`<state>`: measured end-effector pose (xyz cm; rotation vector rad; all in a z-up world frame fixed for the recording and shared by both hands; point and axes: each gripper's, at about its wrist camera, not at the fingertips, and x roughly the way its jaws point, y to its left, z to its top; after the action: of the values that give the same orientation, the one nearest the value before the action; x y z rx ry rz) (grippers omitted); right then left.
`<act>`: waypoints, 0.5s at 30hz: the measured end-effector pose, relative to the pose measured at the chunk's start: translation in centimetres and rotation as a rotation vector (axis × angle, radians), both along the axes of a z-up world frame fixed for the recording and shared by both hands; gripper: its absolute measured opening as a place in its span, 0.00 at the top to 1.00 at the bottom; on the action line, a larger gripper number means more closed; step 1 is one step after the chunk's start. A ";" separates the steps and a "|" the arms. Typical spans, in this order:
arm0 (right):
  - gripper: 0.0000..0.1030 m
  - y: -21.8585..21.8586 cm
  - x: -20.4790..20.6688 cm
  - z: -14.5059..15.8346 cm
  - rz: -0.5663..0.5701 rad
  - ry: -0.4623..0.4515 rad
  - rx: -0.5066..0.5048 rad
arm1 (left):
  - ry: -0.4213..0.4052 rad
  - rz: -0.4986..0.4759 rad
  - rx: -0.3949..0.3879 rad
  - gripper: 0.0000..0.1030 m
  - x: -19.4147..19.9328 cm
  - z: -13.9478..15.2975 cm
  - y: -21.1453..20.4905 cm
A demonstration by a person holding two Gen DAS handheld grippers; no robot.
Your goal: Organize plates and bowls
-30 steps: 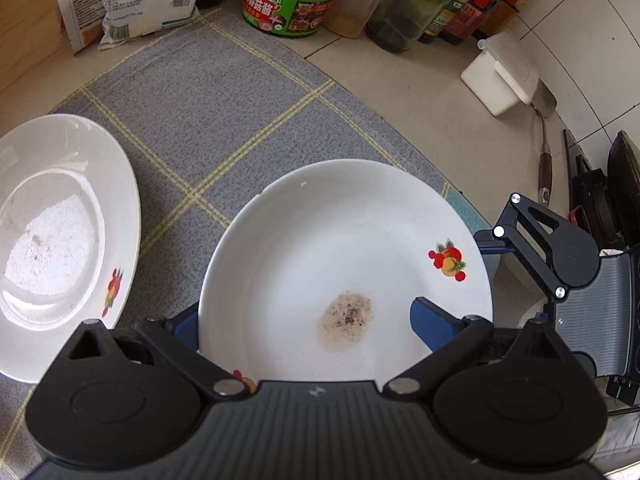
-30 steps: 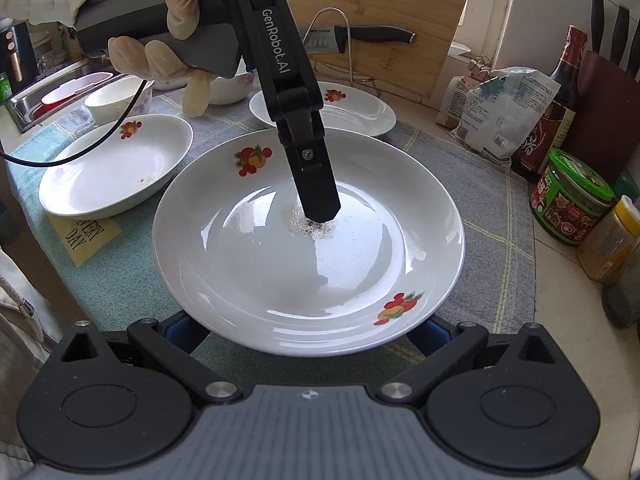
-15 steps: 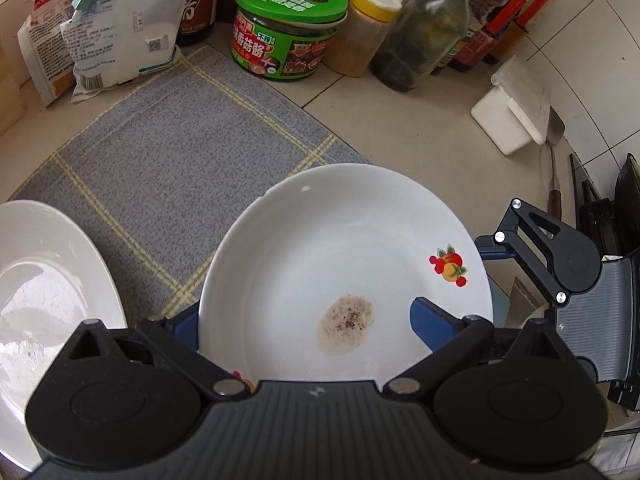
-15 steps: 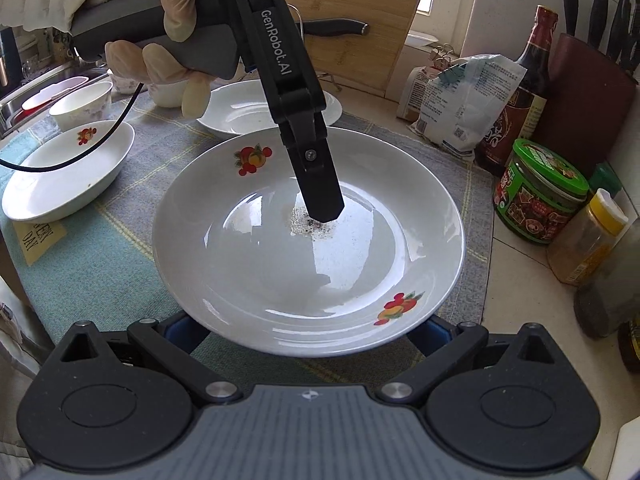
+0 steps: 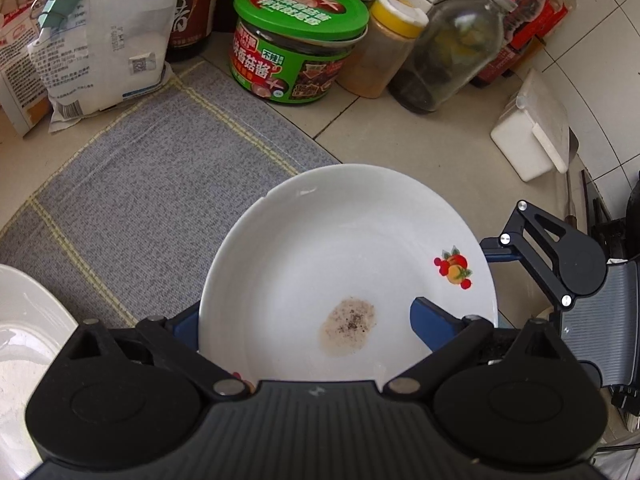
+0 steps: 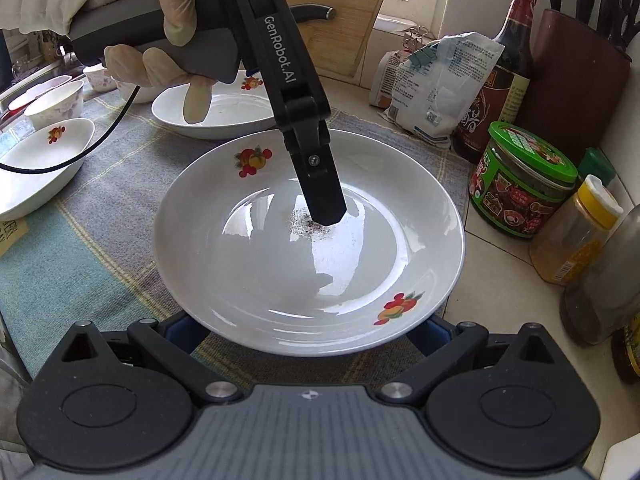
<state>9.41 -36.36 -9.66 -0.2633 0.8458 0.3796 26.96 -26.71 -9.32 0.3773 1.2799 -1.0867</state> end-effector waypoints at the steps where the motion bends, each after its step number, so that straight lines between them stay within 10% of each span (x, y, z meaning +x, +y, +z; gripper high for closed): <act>1: 0.00 -0.2 0.2 -0.1 -0.002 0.001 0.001 | -0.002 0.000 0.000 0.03 0.2 -0.1 -0.2; 15: 0.00 -1.2 1.7 -1.3 -0.006 0.023 0.013 | -0.006 0.004 0.013 0.03 1.4 -1.5 -1.3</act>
<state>11.13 -37.55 -10.95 -0.2445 0.8665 0.3827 28.37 -28.02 -10.85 0.3869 1.2822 -1.0735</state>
